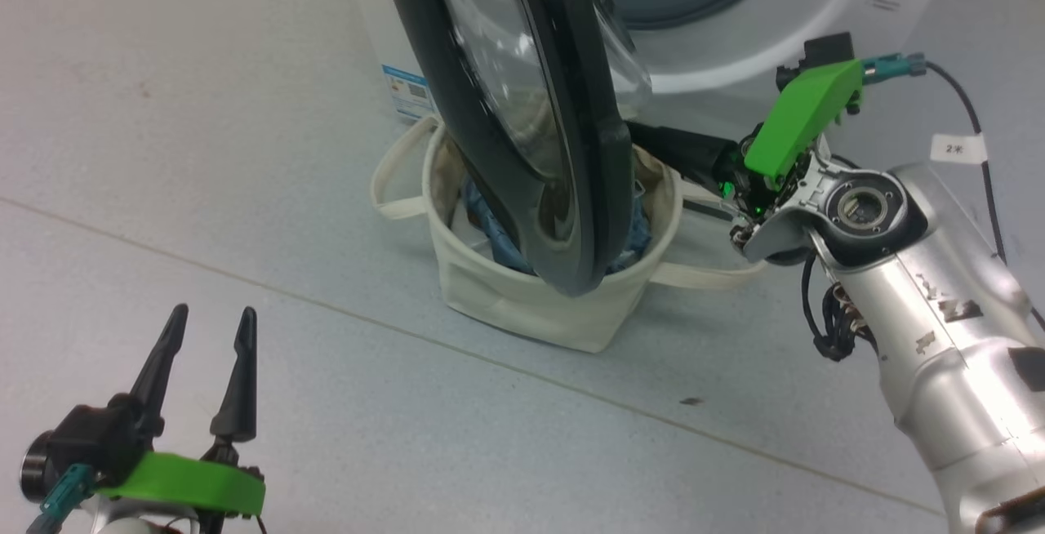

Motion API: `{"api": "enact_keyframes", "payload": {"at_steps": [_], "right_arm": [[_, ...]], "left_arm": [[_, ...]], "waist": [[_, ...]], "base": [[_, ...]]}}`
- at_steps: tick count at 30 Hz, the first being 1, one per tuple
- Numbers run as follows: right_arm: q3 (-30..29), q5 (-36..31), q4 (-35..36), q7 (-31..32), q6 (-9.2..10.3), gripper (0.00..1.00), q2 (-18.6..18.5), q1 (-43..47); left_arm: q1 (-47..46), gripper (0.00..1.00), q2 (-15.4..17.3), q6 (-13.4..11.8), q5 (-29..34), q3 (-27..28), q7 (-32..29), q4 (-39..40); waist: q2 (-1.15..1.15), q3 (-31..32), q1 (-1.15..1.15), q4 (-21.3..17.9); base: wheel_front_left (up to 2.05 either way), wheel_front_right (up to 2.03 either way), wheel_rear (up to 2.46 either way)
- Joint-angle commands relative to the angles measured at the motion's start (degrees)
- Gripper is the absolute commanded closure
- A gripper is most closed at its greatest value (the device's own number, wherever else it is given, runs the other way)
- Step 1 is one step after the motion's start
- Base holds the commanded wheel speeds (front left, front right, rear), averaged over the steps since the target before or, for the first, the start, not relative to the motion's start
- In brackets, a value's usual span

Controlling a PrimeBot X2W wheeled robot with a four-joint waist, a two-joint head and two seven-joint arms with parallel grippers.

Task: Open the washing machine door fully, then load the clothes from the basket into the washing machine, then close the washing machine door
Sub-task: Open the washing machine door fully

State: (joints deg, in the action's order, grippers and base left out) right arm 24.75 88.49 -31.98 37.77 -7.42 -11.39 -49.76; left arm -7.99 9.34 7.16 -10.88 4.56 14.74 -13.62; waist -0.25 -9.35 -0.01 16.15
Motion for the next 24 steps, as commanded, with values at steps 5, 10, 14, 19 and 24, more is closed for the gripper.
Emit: {"api": "enact_keyframes", "payload": {"at_steps": [5,10,14,19,24], "right_arm": [[1.0,0.0,0.8,1.0,-0.07,1.00,2.4,0.7],[0.8,0.8,-0.4,0.1,-0.07,1.00,4.2,1.9],[1.3,0.7,-1.6,-1.3,-0.07,1.00,5.7,2.6],[2.2,1.2,-2.0,-2.6,-0.07,1.00,7.3,2.9],[2.2,2.2,-2.3,-4.1,-0.07,1.00,7.9,2.8]], "left_arm": [[-0.3,0.00,2.0,0.3,-0.3,2.1,0.3,0.5],[0.0,0.00,2.1,0.3,-0.4,1.5,0.3,-0.5],[0.2,0.00,2.8,0.3,-0.9,1.1,0.3,-1.7],[-0.1,0.00,3.5,0.3,-1.7,0.9,0.3,-3.0],[-0.5,0.00,3.5,0.3,-1.8,0.9,0.3,-3.3]], "waist": [[0.00,3.0,0.01,3.9],[0.00,5.0,0.01,6.2],[0.00,5.8,0.01,8.2],[0.00,6.3,0.01,10.7],[0.00,6.9,0.01,12.9]], "base": [[0.00,0.00,0.00],[0.00,0.00,0.00],[0.00,0.00,0.00],[0.00,0.00,0.00],[0.00,0.00,0.00]]}}
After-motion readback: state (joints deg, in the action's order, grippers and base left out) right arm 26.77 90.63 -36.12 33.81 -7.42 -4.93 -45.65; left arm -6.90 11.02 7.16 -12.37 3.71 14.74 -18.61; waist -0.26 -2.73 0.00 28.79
